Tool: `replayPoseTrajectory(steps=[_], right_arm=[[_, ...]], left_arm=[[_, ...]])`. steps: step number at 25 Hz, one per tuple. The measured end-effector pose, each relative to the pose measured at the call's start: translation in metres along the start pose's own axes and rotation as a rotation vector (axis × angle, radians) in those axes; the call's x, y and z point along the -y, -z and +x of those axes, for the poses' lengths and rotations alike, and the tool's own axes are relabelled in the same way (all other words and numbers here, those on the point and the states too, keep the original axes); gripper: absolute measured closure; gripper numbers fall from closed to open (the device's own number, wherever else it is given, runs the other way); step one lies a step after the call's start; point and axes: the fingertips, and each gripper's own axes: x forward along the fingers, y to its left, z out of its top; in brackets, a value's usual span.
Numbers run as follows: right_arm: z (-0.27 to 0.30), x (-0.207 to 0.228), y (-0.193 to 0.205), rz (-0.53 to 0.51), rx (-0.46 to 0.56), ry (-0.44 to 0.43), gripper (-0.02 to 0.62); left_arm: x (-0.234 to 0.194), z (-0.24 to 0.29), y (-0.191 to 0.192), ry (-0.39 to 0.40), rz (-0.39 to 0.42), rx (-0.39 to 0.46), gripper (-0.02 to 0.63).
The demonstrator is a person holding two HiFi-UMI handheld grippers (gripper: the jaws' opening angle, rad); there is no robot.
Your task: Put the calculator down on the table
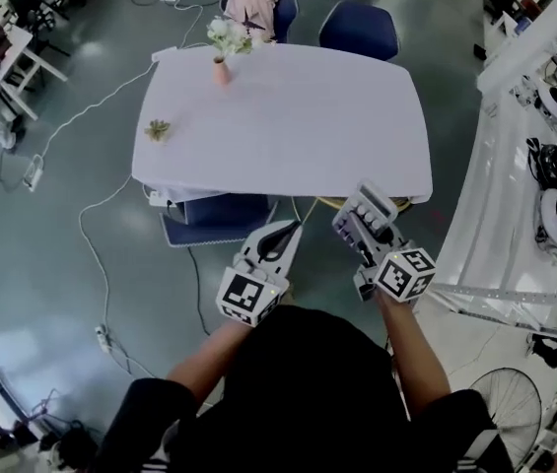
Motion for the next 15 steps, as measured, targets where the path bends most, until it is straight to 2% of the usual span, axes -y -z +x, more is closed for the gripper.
replayPoseTrajectory(steps=[5,9,13,15], right_arm=[[0.086,0.031,0.009,0.051,-0.057,-0.011,0.471],[0.146,0.072,0.031,0.099,-0.107,-0.014,0.471],[0.198,0.128,0.081,0.127,-0.280,0.039,0.471],[0.220,0.155,0.106,0.163,-0.365,0.042,0.471]], left_arm=[[-0.075,0.025,-0.001,-0.035,-0.050,-0.023,0.601],[-0.108,0.043,0.006,-0.060,-0.087,-0.054,0.601],[-0.121,0.056,0.011,-0.064,-0.188,-0.035,0.601],[-0.125,0.063,0.010,-0.075,-0.201,-0.026,0.600]])
